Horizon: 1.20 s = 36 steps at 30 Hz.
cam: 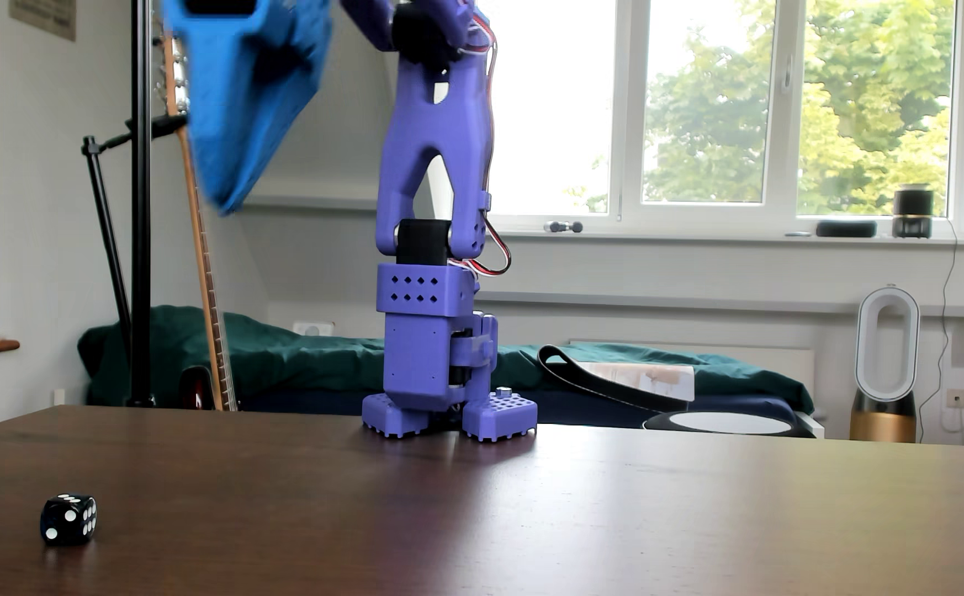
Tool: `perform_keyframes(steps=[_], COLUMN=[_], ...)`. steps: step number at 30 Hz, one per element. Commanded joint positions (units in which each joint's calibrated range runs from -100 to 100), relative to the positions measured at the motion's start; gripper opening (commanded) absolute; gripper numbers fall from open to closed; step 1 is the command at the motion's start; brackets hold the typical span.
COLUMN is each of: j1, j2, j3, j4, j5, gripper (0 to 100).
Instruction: Grab the blue dice
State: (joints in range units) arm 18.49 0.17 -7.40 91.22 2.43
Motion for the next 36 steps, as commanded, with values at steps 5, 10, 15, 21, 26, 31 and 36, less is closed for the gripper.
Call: perform_keyframes(steps=[5, 10, 15, 21, 26, 31, 36], j1=[7.21, 7.37, 6.72, 5.24, 5.57, 5.90, 6.63], j2=[10.34, 17.54, 21.06, 21.72, 22.23, 25.91, 27.67], j3=[-4.26, -4.80, -5.07, -5.98, -4.71, -3.18, -3.54], j4=[-6.95, -7.98, -8.07, -8.41, -11.74, -13.79, -13.97], j5=[2.04, 2.98, 4.77, 5.98, 6.09, 6.98, 7.08], gripper=[2, 2, 14, 27, 28, 28, 28])
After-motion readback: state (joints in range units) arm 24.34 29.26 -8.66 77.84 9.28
